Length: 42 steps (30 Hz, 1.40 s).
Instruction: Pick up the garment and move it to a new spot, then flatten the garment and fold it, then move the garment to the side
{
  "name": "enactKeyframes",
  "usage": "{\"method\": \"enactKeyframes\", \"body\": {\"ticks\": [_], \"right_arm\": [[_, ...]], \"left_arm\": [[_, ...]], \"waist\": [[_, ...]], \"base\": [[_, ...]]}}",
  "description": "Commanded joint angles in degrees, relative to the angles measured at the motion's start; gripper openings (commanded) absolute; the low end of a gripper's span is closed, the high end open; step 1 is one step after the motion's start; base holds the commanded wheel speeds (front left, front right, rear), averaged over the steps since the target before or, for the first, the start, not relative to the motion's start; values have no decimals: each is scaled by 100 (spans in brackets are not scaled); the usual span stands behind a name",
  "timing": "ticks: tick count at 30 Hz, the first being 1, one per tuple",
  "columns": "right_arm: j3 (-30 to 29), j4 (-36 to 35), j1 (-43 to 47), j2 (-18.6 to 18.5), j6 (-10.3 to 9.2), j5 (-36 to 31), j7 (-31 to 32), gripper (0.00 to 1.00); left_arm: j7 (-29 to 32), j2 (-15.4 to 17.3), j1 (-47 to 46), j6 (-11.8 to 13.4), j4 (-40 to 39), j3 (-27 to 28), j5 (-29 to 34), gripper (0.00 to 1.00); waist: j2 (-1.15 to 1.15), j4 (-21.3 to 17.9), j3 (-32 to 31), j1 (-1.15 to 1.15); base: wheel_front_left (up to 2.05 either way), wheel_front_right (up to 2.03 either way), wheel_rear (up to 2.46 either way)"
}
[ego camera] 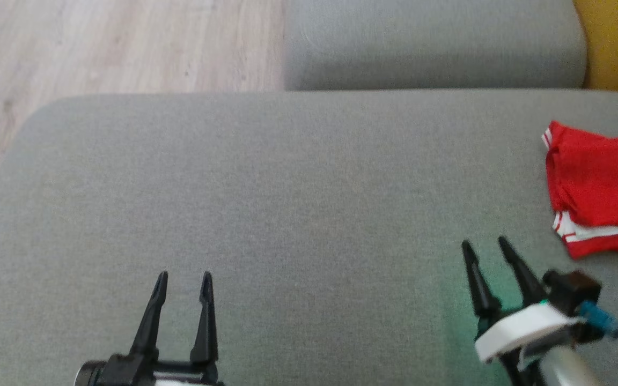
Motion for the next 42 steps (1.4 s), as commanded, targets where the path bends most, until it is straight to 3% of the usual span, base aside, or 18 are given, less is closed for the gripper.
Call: {"method": "enactKeyframes", "body": {"ticks": [1, 3, 7, 9, 26, 27, 42], "right_arm": [[121, -84, 49, 64, -4, -248, -310, 100], [37, -113, 179, 172, -4, -634, -420, 100], [-301, -1313, 718, 431, -4, -1651, -435, 100], [-398, -1578, 945, 508, -4, -1836, -436, 100], [-634, -1724, 1306, 737, -4, -2033, -437, 100], [-747, -1525, 1509, 747, 0, -1975, -377, 0], [-780, -1214, 1429, 709, 0, -1091, -220, 0]], "left_arm": [[-29, -16, -2, 28, -281, 241, -51, 100], [-29, -16, 121, 10, -444, 302, -101, 100], [-29, -16, 382, 40, -670, 444, -50, 100], [-29, -16, 444, 59, -739, 487, -34, 100], [-29, -16, 521, -73, -732, 567, 123, 100], [0, 14, 699, -63, -562, 370, 77, 0], [141, 61, 571, -117, -162, 435, -770, 0]], "waist": [[0, 85, -252, 2], [0, 63, -318, 2], [0, -15, -428, 2], [0, -31, -463, 2], [0, -112, -598, 2], [0, -114, -599, 2], [0, -157, -557, 2]], "base": [[0, 0, 0], [0, 0, 0], [0, 0, 0], [0, 0, 0], [0, 0, 0], [0, 0, 0], [0, 0, 0]]}}
